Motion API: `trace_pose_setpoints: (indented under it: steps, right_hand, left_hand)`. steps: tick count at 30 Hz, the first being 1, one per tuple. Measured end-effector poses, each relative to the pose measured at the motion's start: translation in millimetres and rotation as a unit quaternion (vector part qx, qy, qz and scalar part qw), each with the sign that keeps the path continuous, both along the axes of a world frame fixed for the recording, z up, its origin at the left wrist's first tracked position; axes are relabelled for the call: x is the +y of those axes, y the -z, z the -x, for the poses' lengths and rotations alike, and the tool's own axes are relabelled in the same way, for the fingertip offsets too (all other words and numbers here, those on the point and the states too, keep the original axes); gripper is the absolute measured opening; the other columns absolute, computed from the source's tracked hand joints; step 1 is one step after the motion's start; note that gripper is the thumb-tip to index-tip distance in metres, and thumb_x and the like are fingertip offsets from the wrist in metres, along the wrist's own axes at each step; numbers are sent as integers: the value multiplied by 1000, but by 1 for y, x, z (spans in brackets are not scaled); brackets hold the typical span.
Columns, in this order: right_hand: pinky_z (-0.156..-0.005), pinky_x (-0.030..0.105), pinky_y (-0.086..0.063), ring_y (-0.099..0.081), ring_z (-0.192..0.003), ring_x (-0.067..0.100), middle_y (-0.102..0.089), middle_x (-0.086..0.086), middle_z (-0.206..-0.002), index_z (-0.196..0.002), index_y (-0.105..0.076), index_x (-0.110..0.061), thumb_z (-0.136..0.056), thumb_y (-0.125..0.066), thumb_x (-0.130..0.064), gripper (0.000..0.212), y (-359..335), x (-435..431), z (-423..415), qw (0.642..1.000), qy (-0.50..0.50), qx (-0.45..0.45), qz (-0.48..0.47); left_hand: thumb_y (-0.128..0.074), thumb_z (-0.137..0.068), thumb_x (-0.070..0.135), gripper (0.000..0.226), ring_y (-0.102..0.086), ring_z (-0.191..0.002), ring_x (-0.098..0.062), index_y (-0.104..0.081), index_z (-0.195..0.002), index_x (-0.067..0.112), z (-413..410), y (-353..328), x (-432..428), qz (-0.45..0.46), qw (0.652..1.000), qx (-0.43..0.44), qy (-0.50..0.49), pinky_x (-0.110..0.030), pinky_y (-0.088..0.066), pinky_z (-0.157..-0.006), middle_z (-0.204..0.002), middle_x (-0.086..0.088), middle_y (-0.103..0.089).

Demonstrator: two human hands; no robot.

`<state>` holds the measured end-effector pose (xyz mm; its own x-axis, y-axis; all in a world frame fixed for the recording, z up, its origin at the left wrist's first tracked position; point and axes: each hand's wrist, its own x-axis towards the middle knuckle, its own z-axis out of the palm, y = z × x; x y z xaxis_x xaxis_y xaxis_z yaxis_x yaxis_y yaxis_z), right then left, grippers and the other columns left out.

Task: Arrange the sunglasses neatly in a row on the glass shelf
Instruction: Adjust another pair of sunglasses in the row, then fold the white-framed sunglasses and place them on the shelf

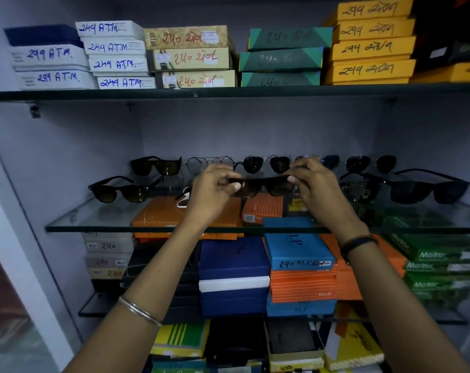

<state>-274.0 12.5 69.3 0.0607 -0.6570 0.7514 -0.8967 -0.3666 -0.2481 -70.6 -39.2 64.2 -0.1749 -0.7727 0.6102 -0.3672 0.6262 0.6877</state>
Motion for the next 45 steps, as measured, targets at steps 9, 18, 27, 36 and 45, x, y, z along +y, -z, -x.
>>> trace_pose_setpoints:
  steps: [9, 18, 27, 36, 45]
  right_hand:
    - [-73, 36, -48, -58, -90, 32, -65, 18, -99, -92, -68, 2, -86, -58, -6, 14, 7, -16, 5, 992, 102, 77, 22]
    - [-85, 45, -45, -55, -98, 35, -66, 16, -105, -106, -65, -4, -86, -61, -15, 23, 8, -11, 2, 987, 132, 88, 25]
    - [-89, 42, -43, -47, -91, 13, -64, 9, -99, -105, -62, -9, -90, -55, -18, 19, 10, 3, -21, 998, 16, 27, 62]
    - [-76, 30, -46, -49, -85, 11, -64, 3, -93, -98, -66, -11, -90, -55, -20, 16, 17, -5, -91, 995, -90, 25, 25]
    - [-92, 26, -42, -47, -109, 19, -54, 7, -119, -128, -51, -14, -92, -52, -20, 36, -3, -13, -121, 995, -92, 22, 11]
  left_hand:
    - [-62, -84, 6, 18, -56, -82, -9, -69, -101, 7, 19, -1, -10, 59, 985, -139, -88, -18, -44, -76, -104, -11, -68]
    - [-57, -88, 14, 20, -54, -108, -24, -66, -106, 11, 17, 1, -2, 132, 965, -184, -134, -35, -42, -94, -111, -8, -67]
    - [-59, -86, 18, 23, -49, -106, -33, -65, -107, 14, -41, 4, 7, 106, 921, -200, -316, -44, -47, -81, -110, -16, -63]
    - [-59, -87, 21, 24, -60, -97, -36, -63, -108, 9, -74, 3, 16, 52, 922, -237, -303, -39, -44, -66, -103, -17, -67]
    - [-52, -91, 16, 16, -44, -97, -15, -59, -105, 14, -104, 0, 24, 198, 949, -218, -116, -29, -39, -76, -98, -2, -60]
